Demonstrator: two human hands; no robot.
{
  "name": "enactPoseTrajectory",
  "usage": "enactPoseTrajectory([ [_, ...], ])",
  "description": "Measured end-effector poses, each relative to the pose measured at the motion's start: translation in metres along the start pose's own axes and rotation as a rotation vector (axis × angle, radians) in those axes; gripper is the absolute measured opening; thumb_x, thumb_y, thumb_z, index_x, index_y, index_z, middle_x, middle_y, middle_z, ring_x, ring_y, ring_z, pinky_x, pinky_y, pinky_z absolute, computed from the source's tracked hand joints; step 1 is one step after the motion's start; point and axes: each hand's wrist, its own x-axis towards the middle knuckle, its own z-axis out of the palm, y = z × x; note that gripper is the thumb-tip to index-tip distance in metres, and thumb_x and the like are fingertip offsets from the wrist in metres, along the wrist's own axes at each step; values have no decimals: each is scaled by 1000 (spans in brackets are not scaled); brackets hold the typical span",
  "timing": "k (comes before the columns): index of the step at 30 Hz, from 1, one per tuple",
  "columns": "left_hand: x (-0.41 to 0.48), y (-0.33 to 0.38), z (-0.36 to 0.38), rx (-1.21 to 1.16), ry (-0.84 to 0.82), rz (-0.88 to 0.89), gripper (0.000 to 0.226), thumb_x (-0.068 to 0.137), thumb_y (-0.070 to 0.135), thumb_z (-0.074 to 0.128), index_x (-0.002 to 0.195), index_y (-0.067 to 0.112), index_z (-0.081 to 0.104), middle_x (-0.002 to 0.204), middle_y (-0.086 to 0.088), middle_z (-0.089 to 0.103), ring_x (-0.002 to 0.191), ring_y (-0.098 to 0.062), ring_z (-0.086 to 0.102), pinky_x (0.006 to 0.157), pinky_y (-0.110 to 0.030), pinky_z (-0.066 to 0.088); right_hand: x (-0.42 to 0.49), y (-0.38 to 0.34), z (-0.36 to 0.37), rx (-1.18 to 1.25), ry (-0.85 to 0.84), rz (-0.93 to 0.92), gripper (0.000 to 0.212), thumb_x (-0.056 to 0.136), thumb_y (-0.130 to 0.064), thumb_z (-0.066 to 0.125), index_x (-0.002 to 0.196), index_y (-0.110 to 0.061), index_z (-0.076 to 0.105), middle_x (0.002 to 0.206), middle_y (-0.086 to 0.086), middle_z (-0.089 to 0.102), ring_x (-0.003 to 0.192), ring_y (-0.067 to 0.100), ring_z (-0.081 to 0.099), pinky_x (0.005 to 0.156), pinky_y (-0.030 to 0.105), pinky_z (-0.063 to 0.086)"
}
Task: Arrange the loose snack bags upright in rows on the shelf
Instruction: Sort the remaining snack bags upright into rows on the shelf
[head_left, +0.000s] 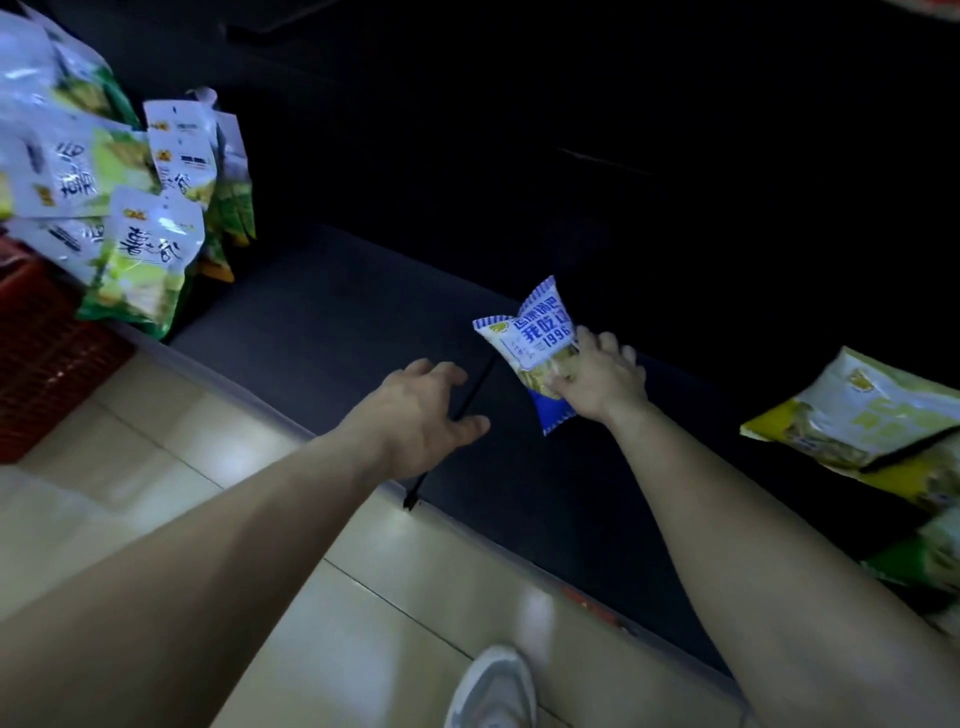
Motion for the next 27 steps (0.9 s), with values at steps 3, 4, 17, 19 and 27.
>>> enactPoseTrajectory([
  [3, 1, 4, -1, -17, 8, -9, 70, 89, 57, 58, 146, 24, 36, 147, -2, 38, 135, -25, 39, 107, -37, 38, -10, 6, -2, -24, 19, 69, 94, 64, -67, 77, 137, -17, 44, 137, 10, 40, 128, 32, 38, 103, 47, 36],
  [4, 0, 6, -1, -7, 3, -4, 70, 89, 56, 58, 146, 24, 36, 146, -2, 38, 135, -26, 39, 107, -37, 38, -13, 9, -2, -2, 13, 91, 95, 60, -68, 79, 133, -16, 46, 135, 11, 39, 128, 32, 38, 103, 47, 36],
  [17, -10, 36, -10, 48, -27, 45, 73, 85, 54, 65, 145, 22, 38, 141, -2, 42, 129, -25, 44, 102, -39, 42, -105, 43, -6, 269, -86, 8, 92, 52, -57, 89, 128, -27, 48, 118, -4, 50, 108, 17, 56, 89, 32, 47],
  [19, -15, 48, -12, 38, -23, 80, 81, 80, 57, 70, 146, 23, 38, 142, -2, 43, 129, -24, 45, 104, -39, 42, -130, 47, -26, 298, -65, -42, 97, 51, -56, 90, 132, -29, 45, 118, -7, 47, 106, 13, 54, 87, 31, 46],
  [27, -69, 124, -17, -271, -144, 345, 71, 54, 56, 87, 117, 37, 60, 111, 12, 68, 103, -4, 64, 98, -38, 50, -250, 81, -124, 218, 79, -152, 106, 46, -64, 87, 136, -32, 40, 120, -9, 47, 105, 8, 50, 84, 30, 44],
])
